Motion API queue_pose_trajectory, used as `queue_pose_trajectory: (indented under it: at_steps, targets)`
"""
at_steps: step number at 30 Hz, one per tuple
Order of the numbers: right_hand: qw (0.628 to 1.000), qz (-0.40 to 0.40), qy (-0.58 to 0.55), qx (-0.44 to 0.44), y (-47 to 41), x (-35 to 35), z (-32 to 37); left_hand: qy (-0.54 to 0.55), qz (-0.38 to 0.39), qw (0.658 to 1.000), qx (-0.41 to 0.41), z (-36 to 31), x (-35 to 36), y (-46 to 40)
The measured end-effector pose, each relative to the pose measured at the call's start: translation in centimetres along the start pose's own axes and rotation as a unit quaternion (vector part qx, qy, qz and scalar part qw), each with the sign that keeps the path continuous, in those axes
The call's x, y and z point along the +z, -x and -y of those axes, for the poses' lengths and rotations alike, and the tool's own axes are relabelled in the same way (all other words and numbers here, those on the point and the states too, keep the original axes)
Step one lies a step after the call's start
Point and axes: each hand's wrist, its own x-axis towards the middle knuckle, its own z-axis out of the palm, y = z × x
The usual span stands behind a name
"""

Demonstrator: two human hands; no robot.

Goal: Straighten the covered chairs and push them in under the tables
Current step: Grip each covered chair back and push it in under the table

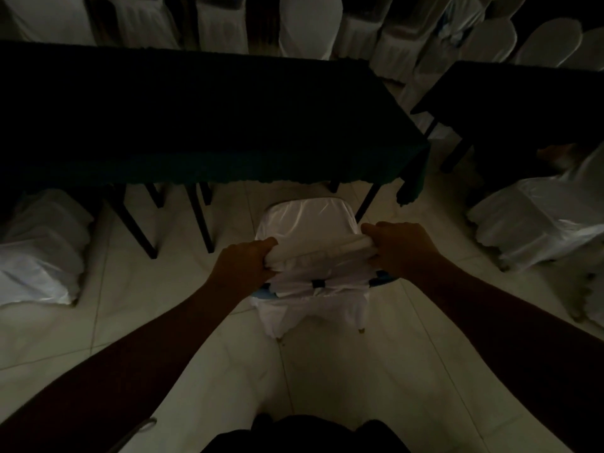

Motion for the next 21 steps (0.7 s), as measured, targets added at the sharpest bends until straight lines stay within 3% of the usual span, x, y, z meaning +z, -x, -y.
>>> queue_pose_trajectory:
  at_steps: [10,21]
  targets:
    - [0.998,-0.037,0.010,-0.046,-5.9,-0.7,-1.7,-0.011,0.001,0.999,-0.046,1.9,0.9,-4.3]
    - [0.990,-0.088,0.013,-0.111,-15.4,1.3,-10.0,-0.073,-0.045,0.992,-0.093,0.9,4.3,-13.9]
